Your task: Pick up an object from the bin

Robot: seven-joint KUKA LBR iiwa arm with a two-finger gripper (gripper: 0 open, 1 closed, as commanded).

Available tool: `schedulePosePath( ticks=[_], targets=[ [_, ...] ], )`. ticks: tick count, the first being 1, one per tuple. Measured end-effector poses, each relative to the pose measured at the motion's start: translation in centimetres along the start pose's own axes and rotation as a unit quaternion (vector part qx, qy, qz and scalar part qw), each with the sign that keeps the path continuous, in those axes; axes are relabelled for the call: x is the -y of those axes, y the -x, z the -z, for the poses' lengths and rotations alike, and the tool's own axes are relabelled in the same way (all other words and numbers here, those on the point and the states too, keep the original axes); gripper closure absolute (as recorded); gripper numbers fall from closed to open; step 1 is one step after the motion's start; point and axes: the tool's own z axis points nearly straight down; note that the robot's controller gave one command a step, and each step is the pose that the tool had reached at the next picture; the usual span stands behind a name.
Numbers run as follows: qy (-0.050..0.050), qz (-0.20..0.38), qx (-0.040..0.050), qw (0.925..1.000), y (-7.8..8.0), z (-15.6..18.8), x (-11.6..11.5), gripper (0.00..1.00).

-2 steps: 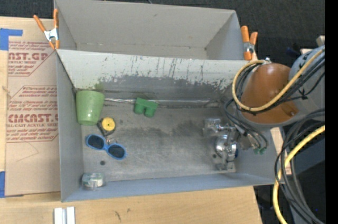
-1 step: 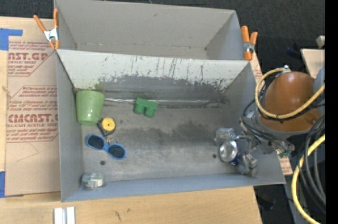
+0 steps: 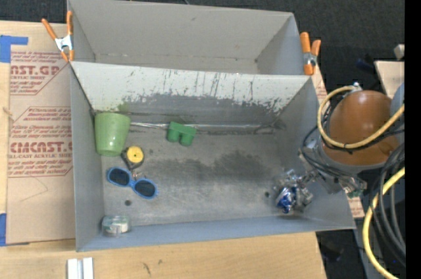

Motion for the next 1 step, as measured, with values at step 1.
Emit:
schedulePosePath(
  ticks=[1],
  targets=[
    [-0.004,-0.025,0.0033,0.9997,1.23,13.86,0.10,1.00]
  ],
)
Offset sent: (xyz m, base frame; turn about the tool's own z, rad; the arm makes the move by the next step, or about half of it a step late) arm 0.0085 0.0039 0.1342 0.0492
